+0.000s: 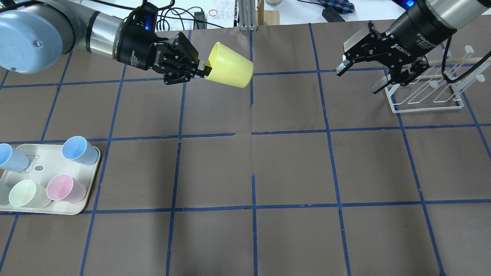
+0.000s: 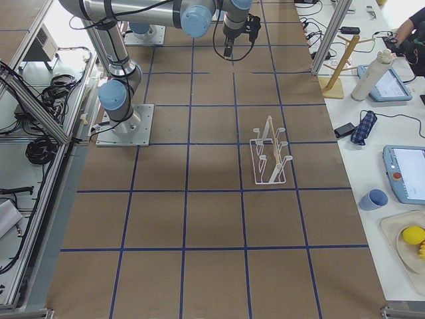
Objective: Transfer IKEA cup to right arm and place on rack
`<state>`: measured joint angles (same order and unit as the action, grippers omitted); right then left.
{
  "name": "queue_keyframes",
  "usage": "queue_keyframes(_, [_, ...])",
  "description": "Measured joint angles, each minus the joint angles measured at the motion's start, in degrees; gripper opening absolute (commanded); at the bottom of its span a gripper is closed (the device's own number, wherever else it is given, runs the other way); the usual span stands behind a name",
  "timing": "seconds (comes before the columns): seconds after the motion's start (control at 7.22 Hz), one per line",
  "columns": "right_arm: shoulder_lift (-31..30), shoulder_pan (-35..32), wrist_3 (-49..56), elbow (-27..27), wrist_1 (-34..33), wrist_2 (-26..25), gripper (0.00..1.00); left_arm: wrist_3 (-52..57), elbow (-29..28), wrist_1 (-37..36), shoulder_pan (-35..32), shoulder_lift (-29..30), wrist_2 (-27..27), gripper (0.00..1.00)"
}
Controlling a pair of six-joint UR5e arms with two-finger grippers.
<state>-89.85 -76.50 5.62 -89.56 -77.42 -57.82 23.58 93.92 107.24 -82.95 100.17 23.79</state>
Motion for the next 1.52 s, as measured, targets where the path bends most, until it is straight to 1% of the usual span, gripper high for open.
queue_keyframes(0.14, [0.0,1.8,0.1,-0.4,2.6,6.4,1.0,-0.1,5.2,-2.0,-1.1,-0.5,-9.0,0.0])
queue_keyframes(0.28, [-0.1,3.2,0.0,-0.9,4.7,11.7,1.0,-0.7,9.8,-5.6,-3.1,-0.3,-16.3,0.0])
queue_keyframes(0.42, [-0.1,4.3,-0.4,-1.8,6.1,17.3,1.0,-1.8,12.9,-9.1,-5.6,0.0,-22.2,0.0])
queue_keyframes(0.55, [-0.1,4.6,-1.8,-3.0,7.4,21.7,1.0,-3.1,14.7,-11.6,-7.5,0.0,-25.6,0.0])
queue_keyframes(0.69, [-0.1,4.7,-6.0,-4.2,9.0,23.9,1.0,-3.9,15.7,-12.7,-8.7,-0.3,-27.6,0.0])
queue_keyframes(0.83, [-0.2,4.8,-11.8,-4.8,10.0,24.8,1.0,-4.2,16.2,-13.2,-9.2,-0.6,-28.8,0.0])
queue_keyframes(0.97, [0.0,4.8,-17.8,-4.9,10.4,25.2,1.0,-4.4,16.4,-13.3,-9.4,-0.8,-29.3,0.0])
queue_keyframes(1.25, [0.4,4.5,-33.8,-4.6,10.2,25.2,1.0,-4.6,16.5,-13.3,-9.6,-1.2,-29.5,0.0])
queue_keyframes(1.38, [0.5,4.3,-40.1,-4.5,9.9,25.5,1.0,-4.6,16.5,-13.3,-9.6,-1.3,-29.3,0.0])
queue_keyframes(1.52, [0.6,4.0,-43.6,-4.4,9.8,26.4,1.0,-4.6,16.5,-13.2,-9.6,-1.4,-29.2,0.0])
